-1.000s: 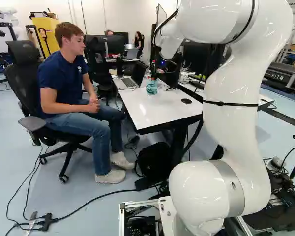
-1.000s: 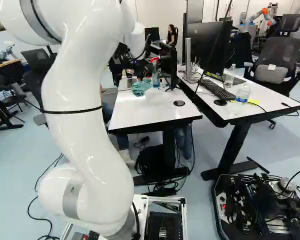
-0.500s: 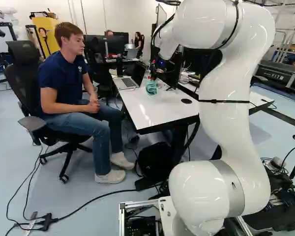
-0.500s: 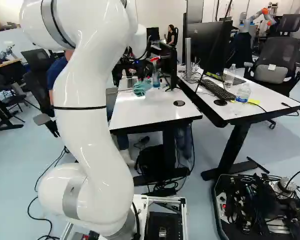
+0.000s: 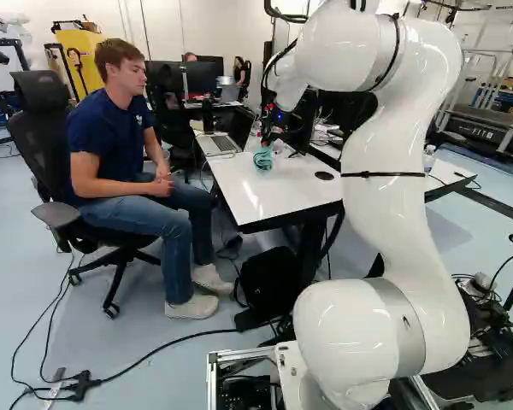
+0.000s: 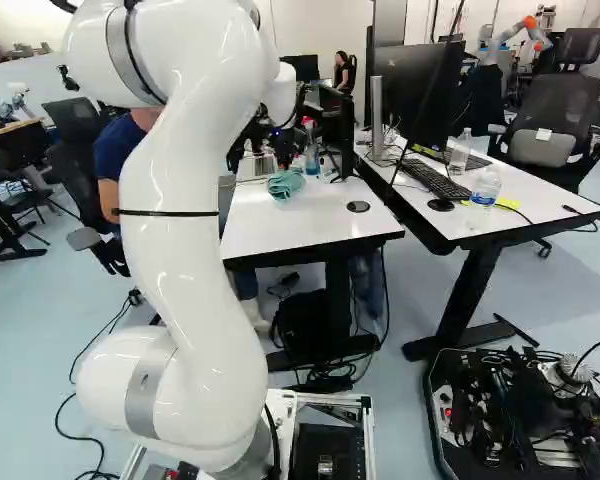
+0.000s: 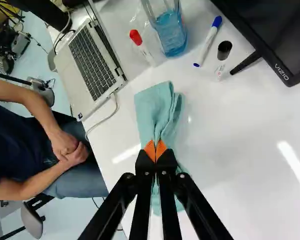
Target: Clean the table with the green towel
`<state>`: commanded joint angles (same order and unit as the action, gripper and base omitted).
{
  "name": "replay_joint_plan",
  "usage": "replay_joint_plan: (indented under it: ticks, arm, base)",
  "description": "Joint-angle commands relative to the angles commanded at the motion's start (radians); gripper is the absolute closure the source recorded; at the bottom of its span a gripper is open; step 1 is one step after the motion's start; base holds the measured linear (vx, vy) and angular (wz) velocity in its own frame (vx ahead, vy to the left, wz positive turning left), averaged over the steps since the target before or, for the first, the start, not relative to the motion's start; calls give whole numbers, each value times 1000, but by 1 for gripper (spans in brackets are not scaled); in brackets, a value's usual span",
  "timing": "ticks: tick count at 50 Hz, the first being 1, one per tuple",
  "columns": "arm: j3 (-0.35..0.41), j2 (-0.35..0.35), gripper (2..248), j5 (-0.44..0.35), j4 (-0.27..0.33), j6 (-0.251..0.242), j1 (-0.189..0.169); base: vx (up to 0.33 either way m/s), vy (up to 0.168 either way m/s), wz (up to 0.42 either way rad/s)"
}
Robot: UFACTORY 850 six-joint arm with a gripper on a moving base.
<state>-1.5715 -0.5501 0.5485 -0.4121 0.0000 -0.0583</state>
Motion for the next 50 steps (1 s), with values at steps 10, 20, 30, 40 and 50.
replay_joint_plan:
  ticks: [10,20,30,40,50]
  arm:
    - [-12,-28,229,0,0,0,0]
    - [-16,-51,229,0,0,0,0]
    - [-20,-74,229,0,0,0,0]
    - [-25,-97,229,0,0,0,0]
    - [-29,-114,229,0,0,0,0]
  base:
    - [0,0,0]
    - [0,0,0]
    - [0,0,0]
    - [0,0,0]
    - [0,0,0]
